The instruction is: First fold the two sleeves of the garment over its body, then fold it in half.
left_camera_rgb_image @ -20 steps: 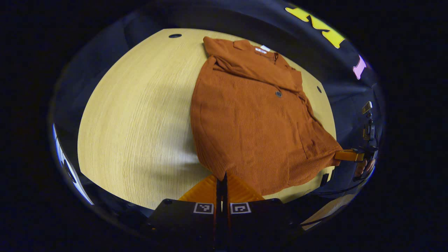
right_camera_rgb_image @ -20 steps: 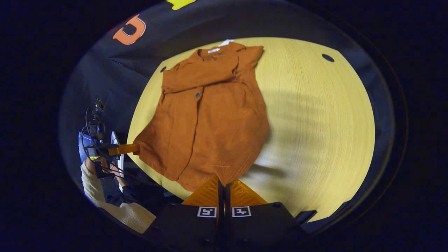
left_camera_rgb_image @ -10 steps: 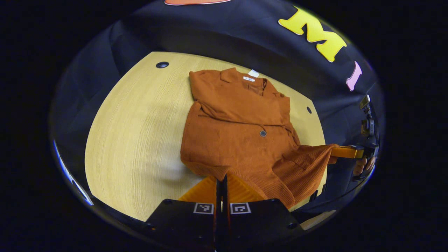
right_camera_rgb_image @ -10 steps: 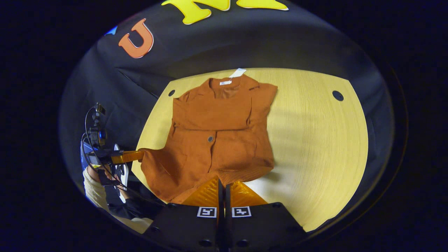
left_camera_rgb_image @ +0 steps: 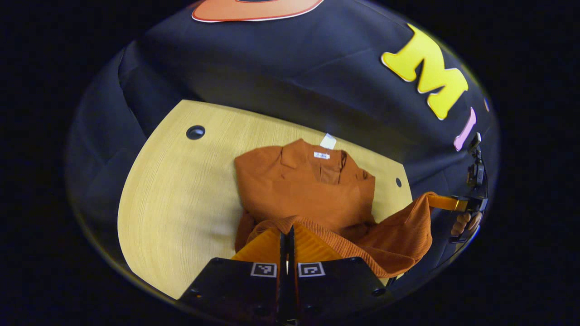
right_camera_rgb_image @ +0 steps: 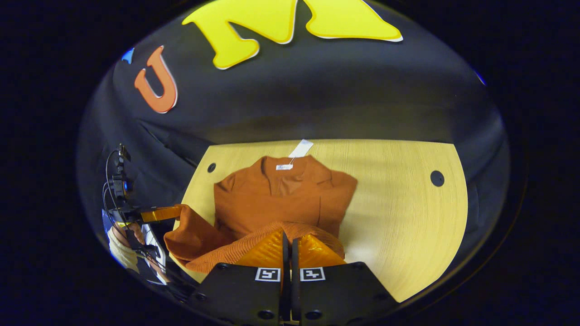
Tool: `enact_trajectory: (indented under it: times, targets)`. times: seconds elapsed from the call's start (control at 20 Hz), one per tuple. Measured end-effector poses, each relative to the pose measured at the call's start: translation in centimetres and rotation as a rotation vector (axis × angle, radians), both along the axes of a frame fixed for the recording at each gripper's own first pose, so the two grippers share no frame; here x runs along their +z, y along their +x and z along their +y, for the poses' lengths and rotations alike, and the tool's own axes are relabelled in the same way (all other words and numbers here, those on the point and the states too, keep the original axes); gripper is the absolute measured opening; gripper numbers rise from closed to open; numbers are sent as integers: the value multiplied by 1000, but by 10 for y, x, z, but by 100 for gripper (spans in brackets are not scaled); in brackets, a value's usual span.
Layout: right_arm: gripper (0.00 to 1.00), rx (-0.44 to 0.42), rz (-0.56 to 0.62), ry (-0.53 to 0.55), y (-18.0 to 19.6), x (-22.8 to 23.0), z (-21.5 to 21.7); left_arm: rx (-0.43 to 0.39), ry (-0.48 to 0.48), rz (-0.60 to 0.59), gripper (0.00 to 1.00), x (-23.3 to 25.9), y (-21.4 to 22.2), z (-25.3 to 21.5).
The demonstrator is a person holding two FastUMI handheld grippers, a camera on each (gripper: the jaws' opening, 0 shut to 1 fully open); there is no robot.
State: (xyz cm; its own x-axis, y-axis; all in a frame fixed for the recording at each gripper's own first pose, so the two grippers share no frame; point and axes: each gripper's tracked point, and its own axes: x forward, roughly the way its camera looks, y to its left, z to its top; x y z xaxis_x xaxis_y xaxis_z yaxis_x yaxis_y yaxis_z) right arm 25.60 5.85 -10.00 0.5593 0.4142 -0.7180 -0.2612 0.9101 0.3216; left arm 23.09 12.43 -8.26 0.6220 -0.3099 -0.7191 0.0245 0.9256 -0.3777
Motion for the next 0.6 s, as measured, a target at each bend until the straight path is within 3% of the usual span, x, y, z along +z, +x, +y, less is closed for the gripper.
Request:
enact_trajectory:
  times: [0.3, 0.6]
  targets:
    - [1, -182, 33, 26, 109, -57, -8, 95, -92, 42, 3, -42, 96, 6]
    - [2, -409, 132, 195, 146, -110, -28, 183, -132, 72, 3, -79, 130, 13]
